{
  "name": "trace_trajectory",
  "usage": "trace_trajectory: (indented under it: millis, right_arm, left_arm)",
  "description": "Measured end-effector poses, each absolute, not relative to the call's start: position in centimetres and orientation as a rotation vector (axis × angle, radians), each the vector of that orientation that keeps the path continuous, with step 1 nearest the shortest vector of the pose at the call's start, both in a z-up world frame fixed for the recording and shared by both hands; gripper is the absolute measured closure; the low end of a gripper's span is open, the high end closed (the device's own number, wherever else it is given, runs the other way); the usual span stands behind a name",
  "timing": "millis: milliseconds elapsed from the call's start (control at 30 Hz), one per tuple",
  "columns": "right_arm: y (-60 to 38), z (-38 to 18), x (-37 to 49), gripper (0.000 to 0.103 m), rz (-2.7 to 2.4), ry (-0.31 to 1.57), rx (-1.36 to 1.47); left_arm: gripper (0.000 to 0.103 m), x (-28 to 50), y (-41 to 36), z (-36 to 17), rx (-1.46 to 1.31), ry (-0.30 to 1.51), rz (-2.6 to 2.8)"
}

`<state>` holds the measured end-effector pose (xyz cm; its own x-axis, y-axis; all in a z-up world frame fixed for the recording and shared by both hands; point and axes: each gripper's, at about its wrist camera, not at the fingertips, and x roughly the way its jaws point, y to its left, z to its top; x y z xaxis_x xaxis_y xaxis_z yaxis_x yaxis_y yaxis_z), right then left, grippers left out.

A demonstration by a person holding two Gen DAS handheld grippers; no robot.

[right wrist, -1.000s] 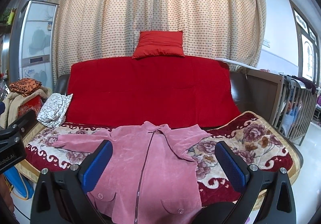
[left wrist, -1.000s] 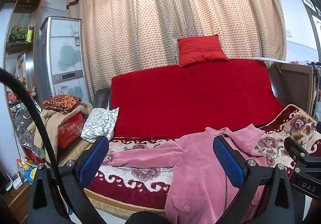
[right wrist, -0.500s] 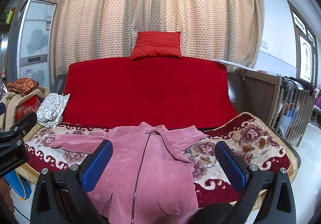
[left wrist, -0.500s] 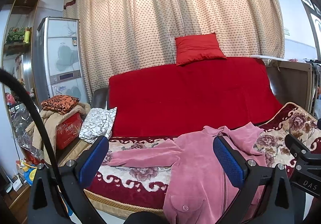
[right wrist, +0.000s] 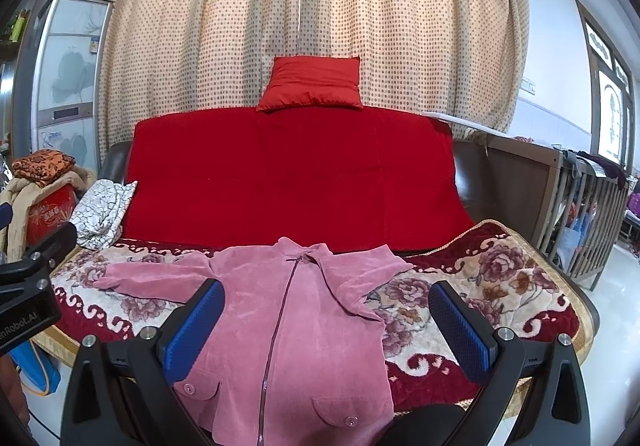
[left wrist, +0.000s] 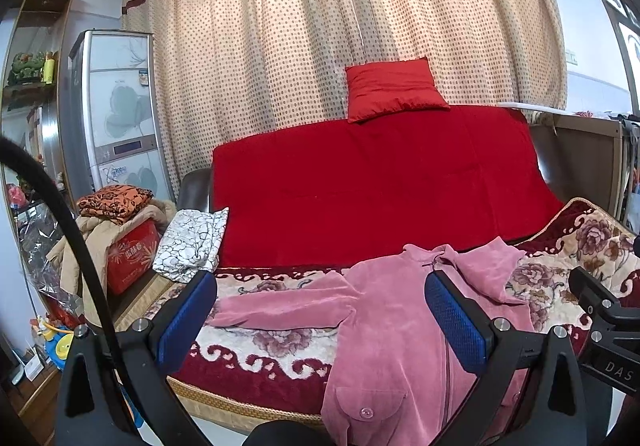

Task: Fold large clothes

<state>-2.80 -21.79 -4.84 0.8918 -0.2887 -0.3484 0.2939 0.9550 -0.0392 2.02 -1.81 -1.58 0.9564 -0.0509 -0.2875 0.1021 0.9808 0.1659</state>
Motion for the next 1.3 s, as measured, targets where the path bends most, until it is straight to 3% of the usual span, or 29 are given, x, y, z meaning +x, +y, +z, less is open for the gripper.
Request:
trace_trajectory:
  millis: [567, 700, 833, 967, 1200, 1300]
  right_arm:
    - [-23.6, -6.2, 0.4, 0.0, -0.318, 0.409, 0.014]
    - [-25.6, -7.1, 2.5, 0.0, -0.29, 0.427, 0.036]
    - [-31.2, -8.6, 6.2, 0.0, -0.187, 0.456, 0.149]
    - [-39.9, -12.5, 12.4, 0.0, -0.078, 0.542, 0.378]
    - [-51.6, -21.9, 23.0, 0.001, -0.079, 0.655, 0.712]
    - [-55.7, -25.4, 27.1, 0.009, -0.042, 0.654, 0.903]
  left_arm:
    - [0.0, 6.6, -4.5, -3.6, 0.195, 0.352, -0.104]
    - [0.0, 11.2, -5.7, -6.1, 0.189, 0.441, -0.154]
    - [0.0, 19.2, -7.8, -12.0, 0.211, 0.622, -0.185]
    - [0.0, 26.4, -10.1, -18.6, 0.265, 0.774, -0.152]
    - [0.0, 31.2, -13.0, -22.8, 0.285, 0.809, -0.183]
    - [0.0, 32.3, -13.4, -24.6, 0.308, 0.837, -0.197]
